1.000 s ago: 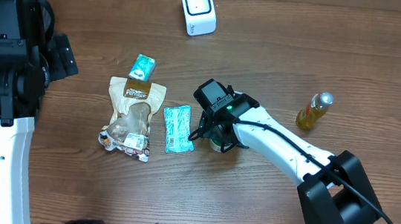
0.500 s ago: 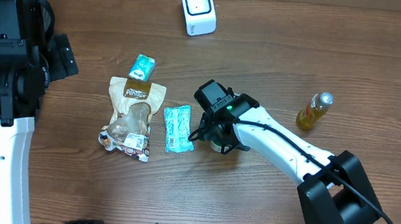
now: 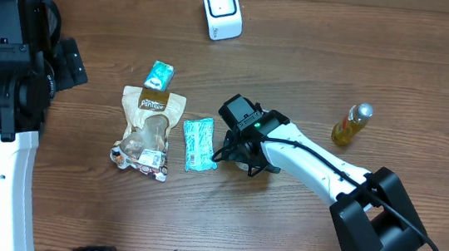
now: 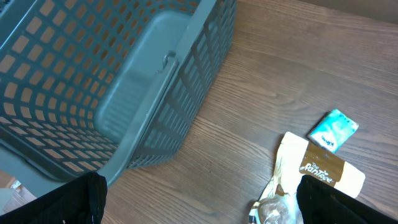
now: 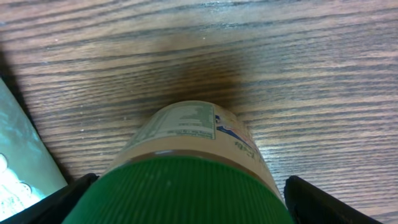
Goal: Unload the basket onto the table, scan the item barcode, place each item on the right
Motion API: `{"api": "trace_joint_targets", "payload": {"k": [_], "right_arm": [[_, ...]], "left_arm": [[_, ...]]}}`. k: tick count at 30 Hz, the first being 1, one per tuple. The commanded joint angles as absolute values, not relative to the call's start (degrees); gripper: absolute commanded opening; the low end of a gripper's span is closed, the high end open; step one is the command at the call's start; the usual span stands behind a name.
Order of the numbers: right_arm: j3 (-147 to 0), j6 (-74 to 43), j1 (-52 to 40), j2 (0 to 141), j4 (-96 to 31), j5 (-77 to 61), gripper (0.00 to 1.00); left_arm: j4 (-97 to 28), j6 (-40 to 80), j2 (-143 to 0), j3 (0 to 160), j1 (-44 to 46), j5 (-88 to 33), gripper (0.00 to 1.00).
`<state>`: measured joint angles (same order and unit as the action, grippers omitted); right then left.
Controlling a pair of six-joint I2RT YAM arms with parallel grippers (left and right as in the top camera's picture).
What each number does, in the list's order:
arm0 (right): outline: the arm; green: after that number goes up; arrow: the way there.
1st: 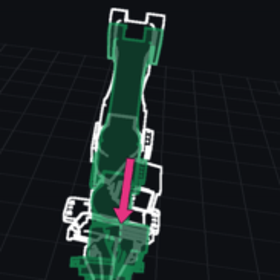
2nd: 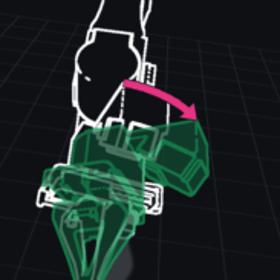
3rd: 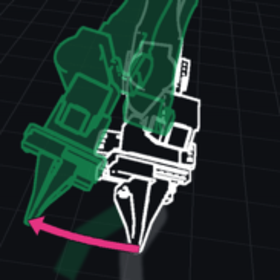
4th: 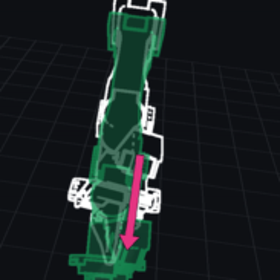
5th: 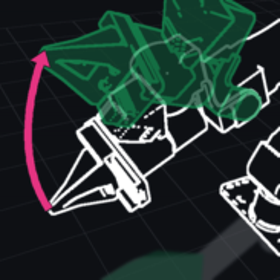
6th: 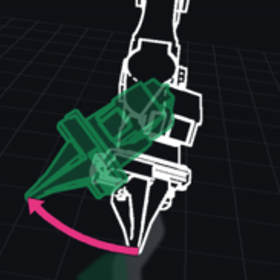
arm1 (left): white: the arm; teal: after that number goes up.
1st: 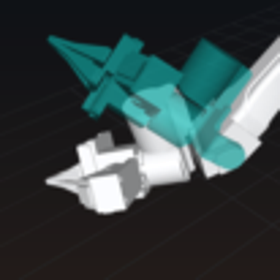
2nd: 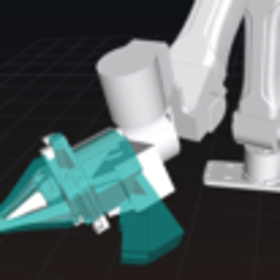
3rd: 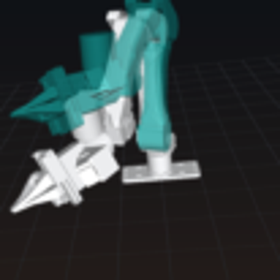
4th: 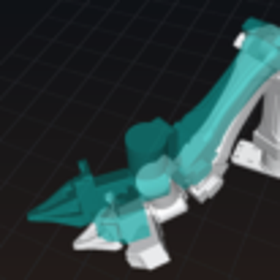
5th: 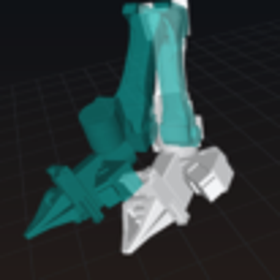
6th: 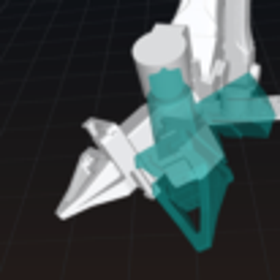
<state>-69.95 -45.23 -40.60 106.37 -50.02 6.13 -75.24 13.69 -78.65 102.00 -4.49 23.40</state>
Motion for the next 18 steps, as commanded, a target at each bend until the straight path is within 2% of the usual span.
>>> {"api": "trace_joint_targets", "payload": {"k": [1, 11, 18], "right_arm": [[-69.6, -45.6, -40.8, 106.5, -49.4, 5.9, 0.91], [-69.6, -45.6, -40.8, 106.5, -49.3, 5.9, 0.84], [-69.6, -45.6, -40.8, 106.5, -49.1, 5.9, 0.84]], "left_arm": [[-75.2, 13.3, -78.7, 103.1, -4.5, 23.9, 0.99], [-75.2, 13.3, -78.7, 103.1, -4.5, 23.9, 1.0], [-75.2, 13.3, -78.7, 103.1, -4.5, 23.9, 0.99]]}}
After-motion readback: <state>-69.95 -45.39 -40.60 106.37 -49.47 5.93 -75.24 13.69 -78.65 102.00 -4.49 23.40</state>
